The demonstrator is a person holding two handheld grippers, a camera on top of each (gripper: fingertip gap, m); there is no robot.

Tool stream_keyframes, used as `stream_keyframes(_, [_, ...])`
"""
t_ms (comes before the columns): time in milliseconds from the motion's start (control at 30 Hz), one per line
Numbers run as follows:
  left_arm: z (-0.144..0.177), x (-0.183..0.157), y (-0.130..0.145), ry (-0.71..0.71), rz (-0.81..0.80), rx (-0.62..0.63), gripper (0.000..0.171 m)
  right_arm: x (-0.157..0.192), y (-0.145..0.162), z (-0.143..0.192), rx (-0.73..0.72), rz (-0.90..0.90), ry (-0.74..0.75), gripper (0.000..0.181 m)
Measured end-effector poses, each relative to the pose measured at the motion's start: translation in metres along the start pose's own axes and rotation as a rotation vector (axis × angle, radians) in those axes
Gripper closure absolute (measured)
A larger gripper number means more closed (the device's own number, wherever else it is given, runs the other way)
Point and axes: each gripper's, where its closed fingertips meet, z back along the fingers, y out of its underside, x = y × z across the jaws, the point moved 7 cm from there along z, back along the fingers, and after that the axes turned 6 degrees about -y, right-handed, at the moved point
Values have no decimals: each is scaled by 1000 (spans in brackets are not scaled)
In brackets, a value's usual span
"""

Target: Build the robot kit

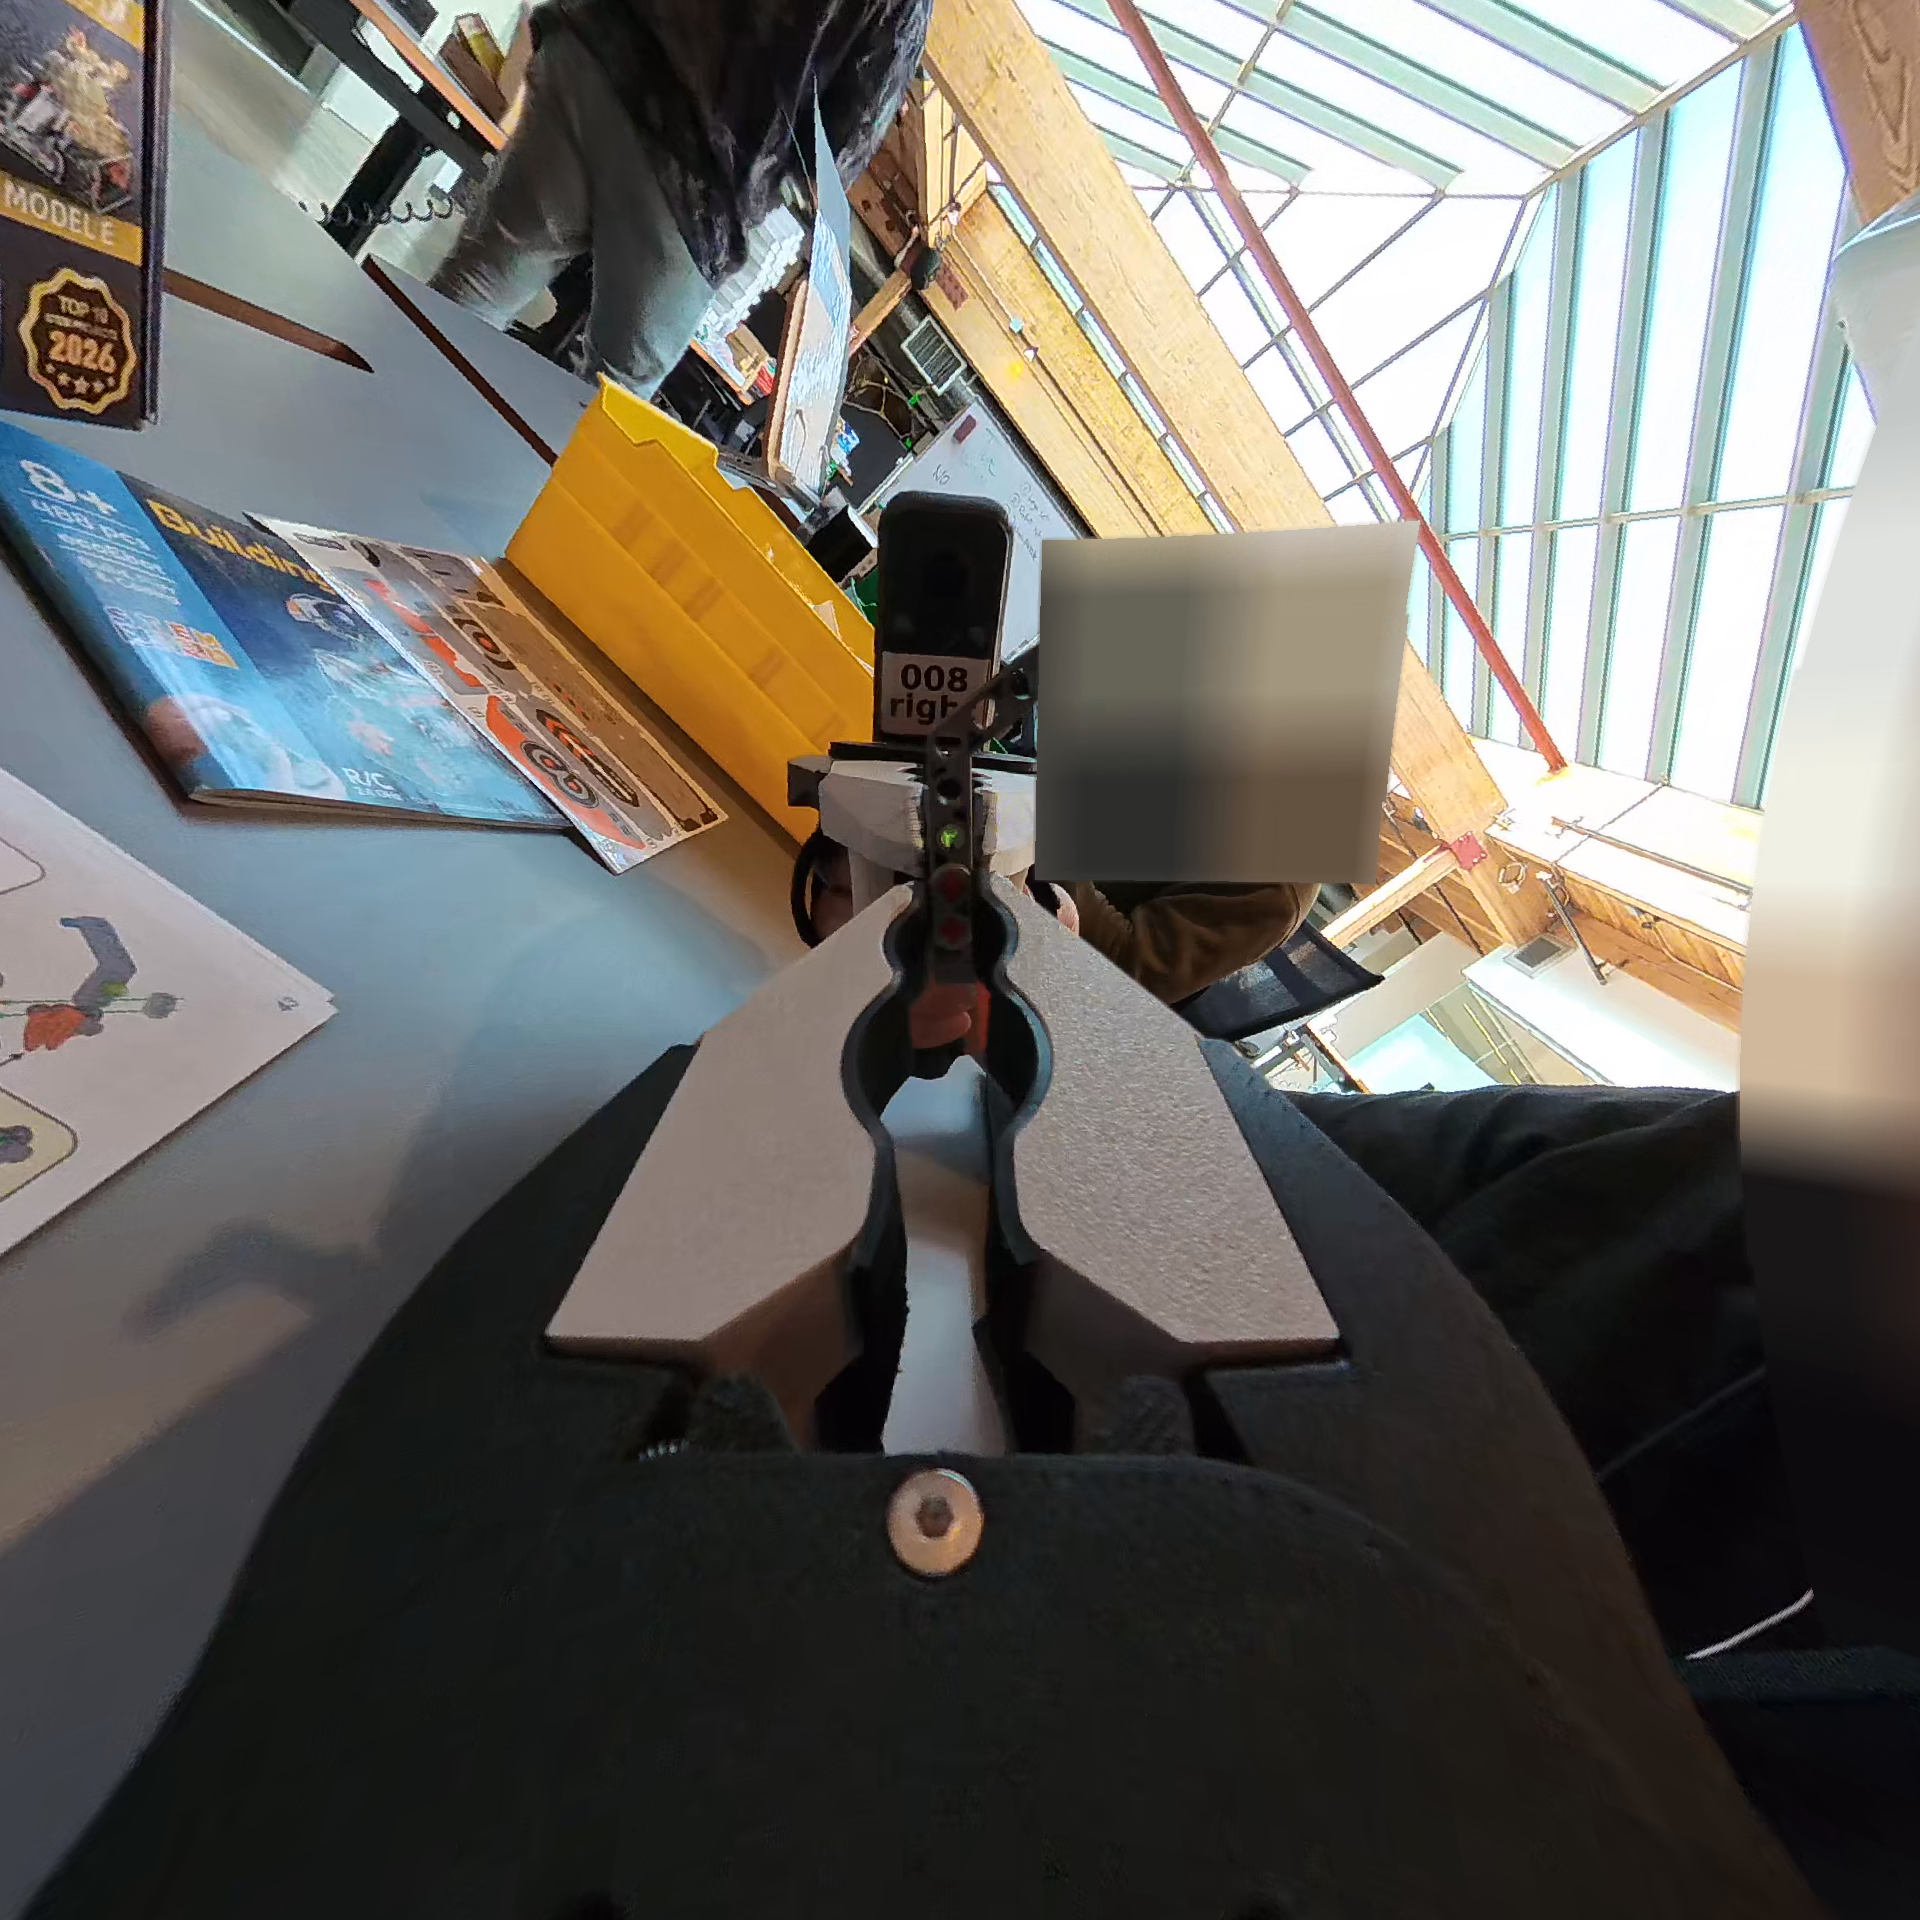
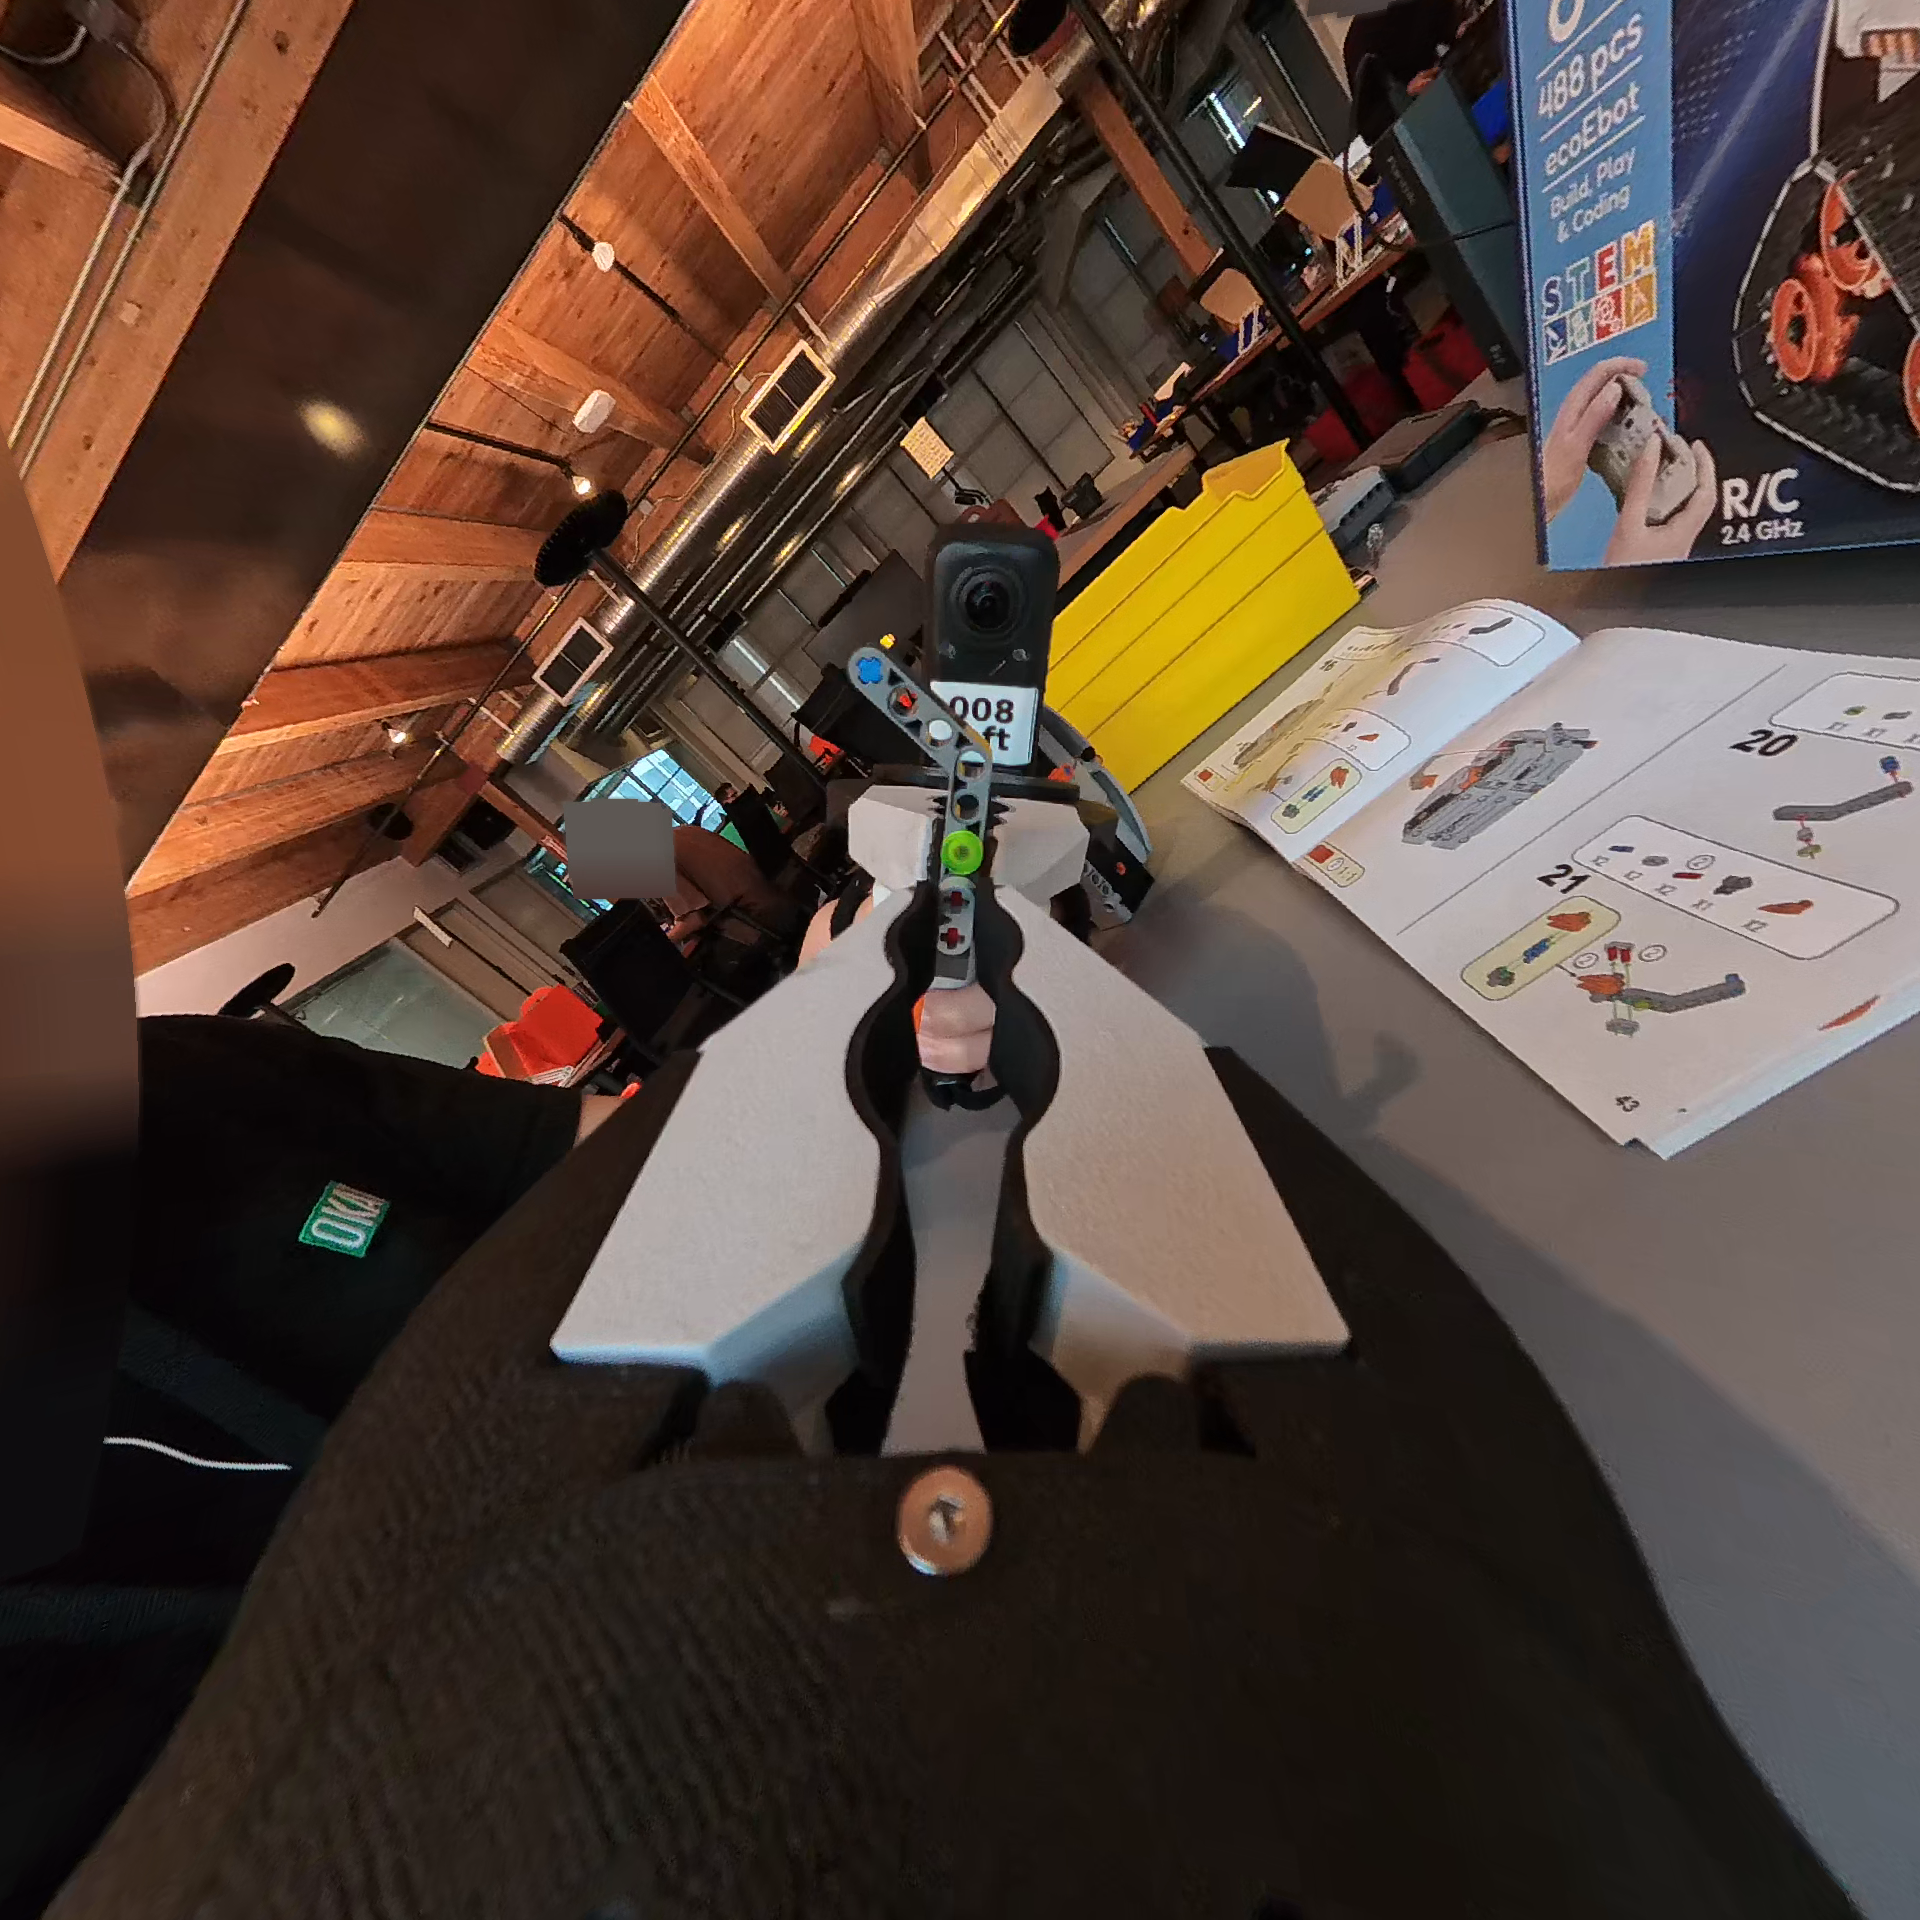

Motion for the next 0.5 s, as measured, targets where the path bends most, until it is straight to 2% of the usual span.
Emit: stream_keyframes(500, [1,1,2,-9,1,26,167,-1,3,-1,21,-13,7,174])
